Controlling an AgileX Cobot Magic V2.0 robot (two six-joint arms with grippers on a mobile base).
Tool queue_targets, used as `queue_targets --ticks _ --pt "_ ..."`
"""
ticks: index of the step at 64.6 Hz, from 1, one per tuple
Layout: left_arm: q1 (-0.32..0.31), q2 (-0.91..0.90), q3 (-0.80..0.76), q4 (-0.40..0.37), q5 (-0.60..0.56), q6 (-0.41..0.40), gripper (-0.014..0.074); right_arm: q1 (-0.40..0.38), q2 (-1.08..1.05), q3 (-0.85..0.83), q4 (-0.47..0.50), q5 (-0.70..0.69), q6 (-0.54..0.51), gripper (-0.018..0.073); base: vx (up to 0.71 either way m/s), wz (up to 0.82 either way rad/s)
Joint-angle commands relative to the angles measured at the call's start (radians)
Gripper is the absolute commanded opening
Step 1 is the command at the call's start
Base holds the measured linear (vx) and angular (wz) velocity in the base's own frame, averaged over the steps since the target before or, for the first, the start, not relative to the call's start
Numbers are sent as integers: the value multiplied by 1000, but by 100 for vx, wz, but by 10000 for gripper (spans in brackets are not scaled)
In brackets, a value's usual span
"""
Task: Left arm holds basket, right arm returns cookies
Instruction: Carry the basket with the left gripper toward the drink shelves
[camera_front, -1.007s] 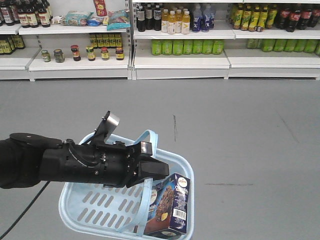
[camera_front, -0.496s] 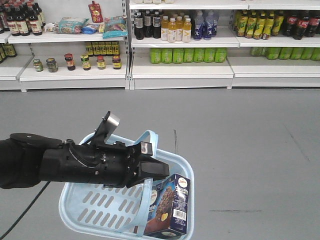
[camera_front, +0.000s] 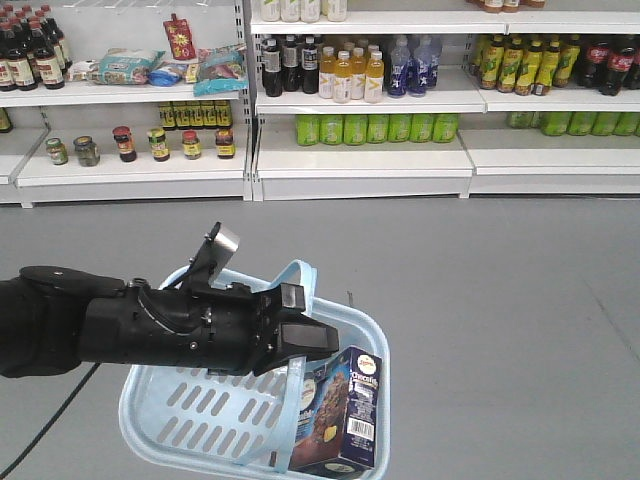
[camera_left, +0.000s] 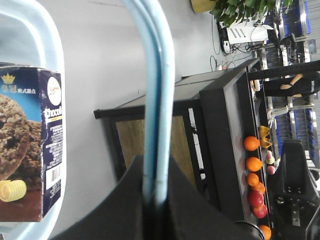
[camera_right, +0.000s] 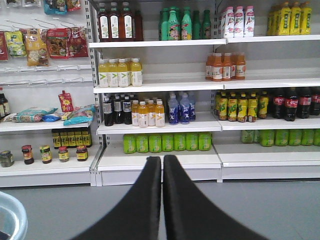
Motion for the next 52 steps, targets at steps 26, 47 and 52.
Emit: queue_targets --ticks 26,47,52 --pt "-3 -51 -28 -68 55 12 -8 -4 -11 3 -7 -75 -4 -8 32 3" --pt "-3 -51 -28 -68 55 12 -8 -4 -11 3 -7 -75 -4 -8 30 1" --pt "-3 -51 -28 -68 55 12 -8 -4 -11 3 -7 -75 -4 -8 32 -4"
